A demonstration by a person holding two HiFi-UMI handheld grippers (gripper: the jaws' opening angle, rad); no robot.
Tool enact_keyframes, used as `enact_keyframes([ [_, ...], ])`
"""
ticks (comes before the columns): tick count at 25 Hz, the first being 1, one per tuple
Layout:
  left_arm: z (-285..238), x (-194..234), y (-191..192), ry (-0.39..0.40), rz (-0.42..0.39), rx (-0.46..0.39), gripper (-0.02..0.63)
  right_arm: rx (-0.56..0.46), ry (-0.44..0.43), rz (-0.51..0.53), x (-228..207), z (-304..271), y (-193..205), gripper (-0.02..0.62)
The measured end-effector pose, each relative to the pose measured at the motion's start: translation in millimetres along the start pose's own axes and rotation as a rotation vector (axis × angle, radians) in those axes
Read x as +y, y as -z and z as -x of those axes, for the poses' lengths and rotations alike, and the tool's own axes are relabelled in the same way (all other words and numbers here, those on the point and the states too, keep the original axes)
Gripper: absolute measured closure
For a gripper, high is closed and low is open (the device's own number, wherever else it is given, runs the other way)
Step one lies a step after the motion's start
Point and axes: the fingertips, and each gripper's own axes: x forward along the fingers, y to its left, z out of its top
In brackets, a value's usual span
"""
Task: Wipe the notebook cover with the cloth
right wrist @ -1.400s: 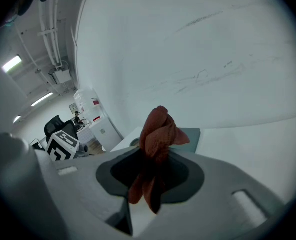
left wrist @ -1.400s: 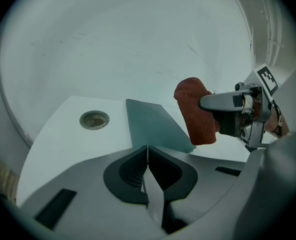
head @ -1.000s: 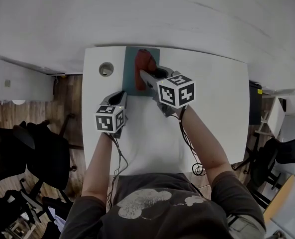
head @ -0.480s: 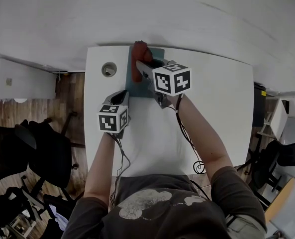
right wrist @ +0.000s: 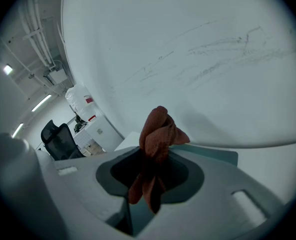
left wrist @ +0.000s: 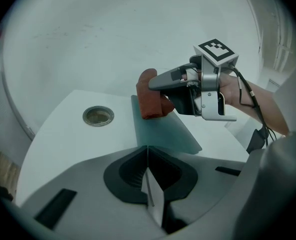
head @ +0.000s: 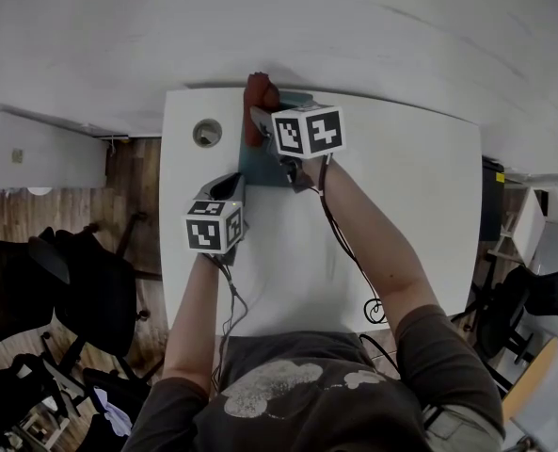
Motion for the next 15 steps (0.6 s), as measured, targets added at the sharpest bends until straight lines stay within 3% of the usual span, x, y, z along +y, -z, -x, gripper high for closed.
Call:
enact_keyframes([
  [6, -0.1, 0.2, -0.5, 0.0, 0.014, -0.006, 0.603, 0.022, 0.004, -0.064, -5.1, -19.9, -1.7, 0.486],
  [15, -0.3, 1.7, -0.3, -0.01, 0.013, -0.007, 0.603, 0.061, 0.058, -0.023, -19.0, -28.0, 2.8, 0.485],
])
